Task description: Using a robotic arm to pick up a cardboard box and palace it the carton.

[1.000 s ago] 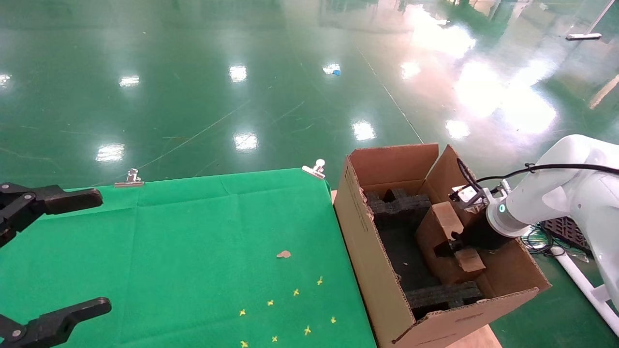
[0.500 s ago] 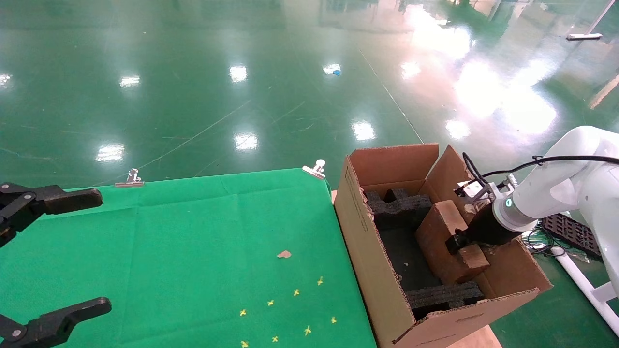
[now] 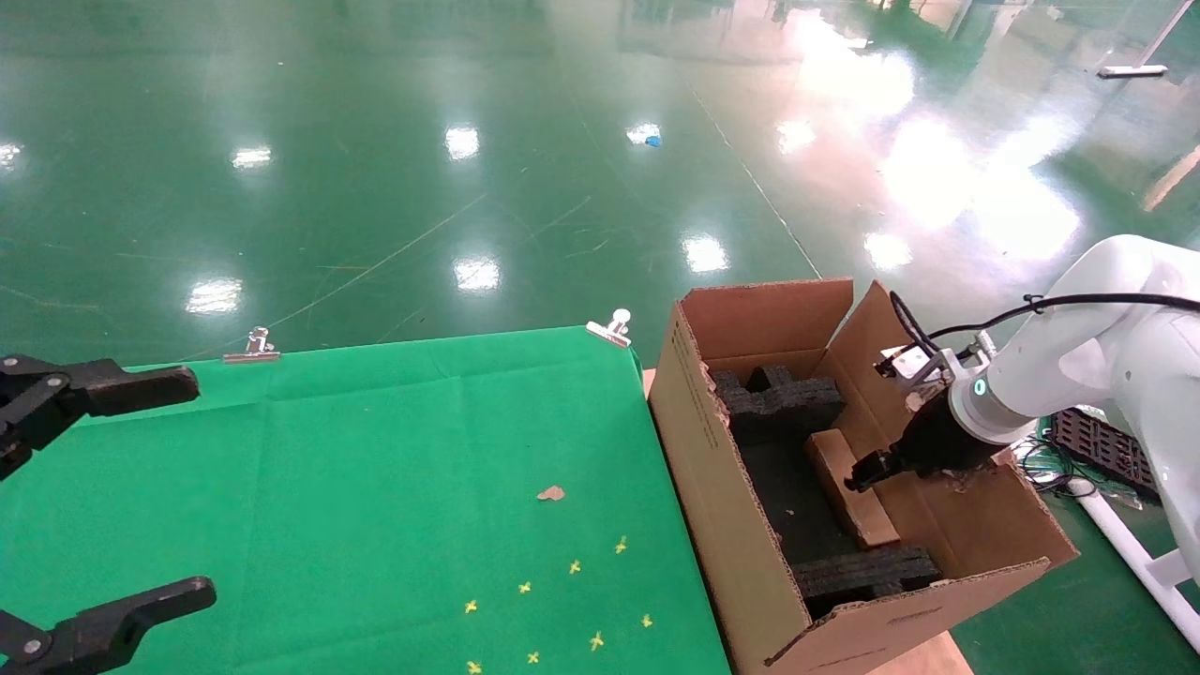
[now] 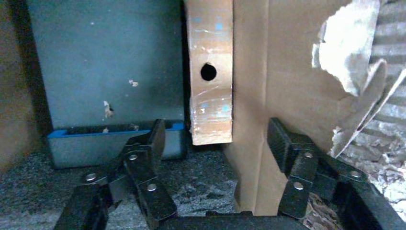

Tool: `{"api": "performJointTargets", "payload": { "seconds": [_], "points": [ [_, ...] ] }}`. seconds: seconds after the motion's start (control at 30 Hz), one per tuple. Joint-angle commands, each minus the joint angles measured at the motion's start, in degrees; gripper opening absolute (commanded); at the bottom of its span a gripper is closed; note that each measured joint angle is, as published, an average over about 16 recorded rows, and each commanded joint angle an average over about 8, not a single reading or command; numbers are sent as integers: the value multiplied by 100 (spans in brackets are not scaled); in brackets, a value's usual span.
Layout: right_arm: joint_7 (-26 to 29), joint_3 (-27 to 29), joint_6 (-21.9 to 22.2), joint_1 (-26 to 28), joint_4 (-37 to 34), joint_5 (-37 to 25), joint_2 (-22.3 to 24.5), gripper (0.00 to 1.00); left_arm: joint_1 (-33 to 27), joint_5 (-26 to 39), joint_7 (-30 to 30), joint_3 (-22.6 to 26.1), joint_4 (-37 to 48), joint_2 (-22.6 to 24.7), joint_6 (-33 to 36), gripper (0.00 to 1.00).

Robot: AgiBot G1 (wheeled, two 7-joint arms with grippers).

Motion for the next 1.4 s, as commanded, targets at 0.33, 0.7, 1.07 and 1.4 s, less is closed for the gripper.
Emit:
{"api": "performJointTargets", "payload": {
  "seconds": [0.33, 0.7, 1.07, 1.4],
  "points": [
    [-378, 61, -445, 1242, 122, 72, 69, 100, -1, -2, 2, 4, 0, -1, -2, 100],
    [-1038, 243, -665, 2681, 340, 293, 265, 100, -2, -5, 3, 7, 0, -3, -3, 100],
    [-1295, 594, -693, 2646, 646, 496, 404, 100, -1, -7, 6, 9, 4, -3, -5, 100],
    [-1796, 1758, -952, 1594, 1715, 991, 666, 100, -4, -8, 8, 12, 7, -3, -4, 100]
  ]
}}
